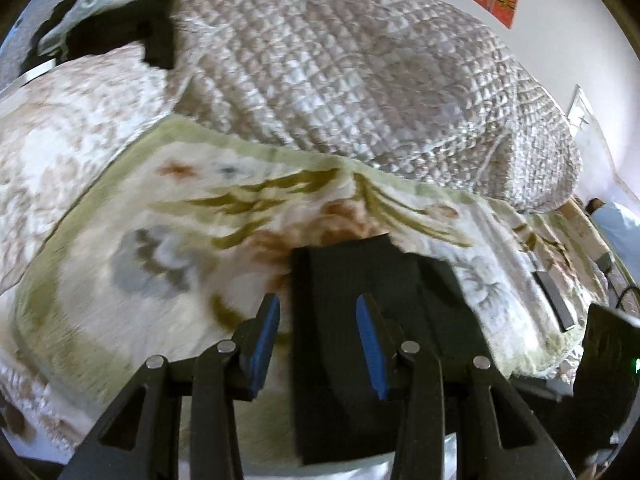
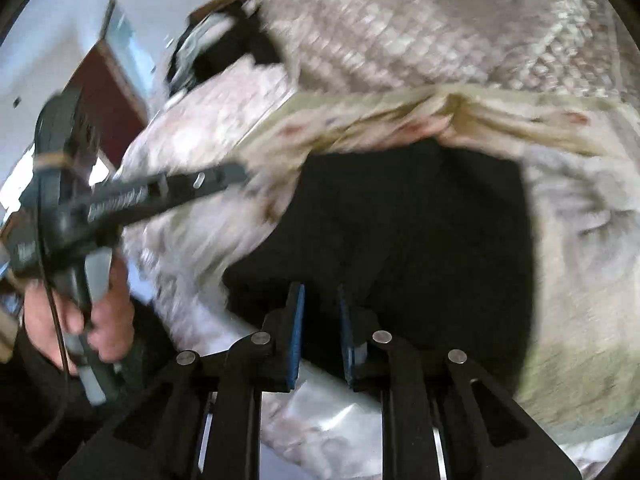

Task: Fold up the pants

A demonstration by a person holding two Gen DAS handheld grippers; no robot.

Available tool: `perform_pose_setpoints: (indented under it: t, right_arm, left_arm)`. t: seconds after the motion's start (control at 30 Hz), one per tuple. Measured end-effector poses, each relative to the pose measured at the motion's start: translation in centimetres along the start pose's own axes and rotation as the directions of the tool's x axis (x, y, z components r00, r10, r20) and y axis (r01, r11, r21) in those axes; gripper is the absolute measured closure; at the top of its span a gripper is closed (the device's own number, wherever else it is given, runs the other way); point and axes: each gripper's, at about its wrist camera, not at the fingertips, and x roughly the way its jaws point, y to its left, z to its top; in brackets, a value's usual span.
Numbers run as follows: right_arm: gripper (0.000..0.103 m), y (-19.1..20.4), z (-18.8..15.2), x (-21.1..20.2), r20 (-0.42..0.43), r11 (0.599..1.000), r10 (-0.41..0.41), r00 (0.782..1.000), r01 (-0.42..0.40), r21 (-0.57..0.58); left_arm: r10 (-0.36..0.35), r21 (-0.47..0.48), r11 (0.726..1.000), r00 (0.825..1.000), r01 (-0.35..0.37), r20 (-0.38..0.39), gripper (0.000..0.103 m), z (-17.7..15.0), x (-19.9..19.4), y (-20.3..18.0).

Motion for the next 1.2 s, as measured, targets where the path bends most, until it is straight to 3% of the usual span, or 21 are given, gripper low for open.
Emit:
perform_pose_setpoints:
  t: [0.1, 0.27, 0.37, 0.43, 0.5, 0.6, 0.73, 0.8, 0.93, 1.07, 1.2]
  right_arm:
    - [0.086, -3.0, 1.5, 0.1, 0.002, 0.996, -0.049, 0.999, 0.049, 0.069]
    - [0.086, -5.6, 3.3, 2.1, -0.015, 0.994, -0.033, 0.999, 0.034, 0.107]
    - [0.091, -7.8, 3.9, 3.9, -0.053, 0.982, -0.113, 0.992, 0.119, 0.147]
    - [0.094, -9.6, 3.9, 3.2, -0.019, 0.966, -0.137, 0.990, 0.138, 0.219]
    - [0.094, -10.2, 4.1, 2.1, 0.009, 0.953, -0.193, 0.981, 0.185, 0.240]
    - [0.093, -9.7, 4.8, 1.5, 0.040, 0.963, -0.153, 0.987, 0.140, 0.230]
    - [0.091, -8.4, 6.0, 3.2, 0.020, 0.981, -0.105, 0.994, 0.101, 0.165]
    - [0.091, -8.8, 6.3, 4.5, -0.001, 0.978, -0.116, 0.993, 0.114, 0.176]
    - [0.091, -10.8, 6.0, 5.2, -0.006, 0.962, -0.142, 0.990, 0.139, 0.236]
    - [0.091, -11.5, 5.8, 5.2, 0.003, 0.957, -0.141, 0.990, 0.136, 0.255]
    - [0.091, -10.9, 5.7, 4.2, 0.006, 0.958, -0.154, 0.988, 0.148, 0.244]
  left_arm:
    - [-0.047, 0.023, 0.999, 0.999, 0.047, -0.018, 0.060, 0.7, 1.3, -1.5]
    - [-0.064, 0.059, 0.996, 0.993, 0.070, -0.103, 0.060, -0.2, 5.2, -2.8]
    - [-0.015, 0.082, 0.996, 0.990, 0.027, -0.142, 0.060, -1.4, 6.9, -2.4]
    - [0.033, 0.103, 0.995, 0.990, -0.019, -0.136, 0.057, -1.6, 6.7, -2.1]
    - [0.026, 0.068, 0.998, 0.988, -0.016, -0.155, 0.053, -1.4, 6.6, -1.1]
    - [0.046, 0.050, 0.998, 0.991, -0.041, -0.123, 0.055, -0.4, 5.5, -0.5]
    - [-0.018, 0.097, 0.995, 0.997, 0.026, -0.078, 0.055, 2.0, 5.1, -2.5]
    - [-0.039, 0.137, 0.989, 0.995, 0.052, -0.095, 0.055, 2.8, 6.7, -3.6]
    - [-0.011, 0.118, 0.992, 0.982, 0.034, -0.189, 0.055, 2.6, 10.8, -2.8]
    - [-0.043, 0.051, 0.997, 0.981, 0.054, -0.192, 0.054, 2.4, 11.0, -1.2]
    - [-0.032, 0.062, 0.997, 0.985, 0.043, -0.167, 0.054, 2.1, 10.1, -1.2]
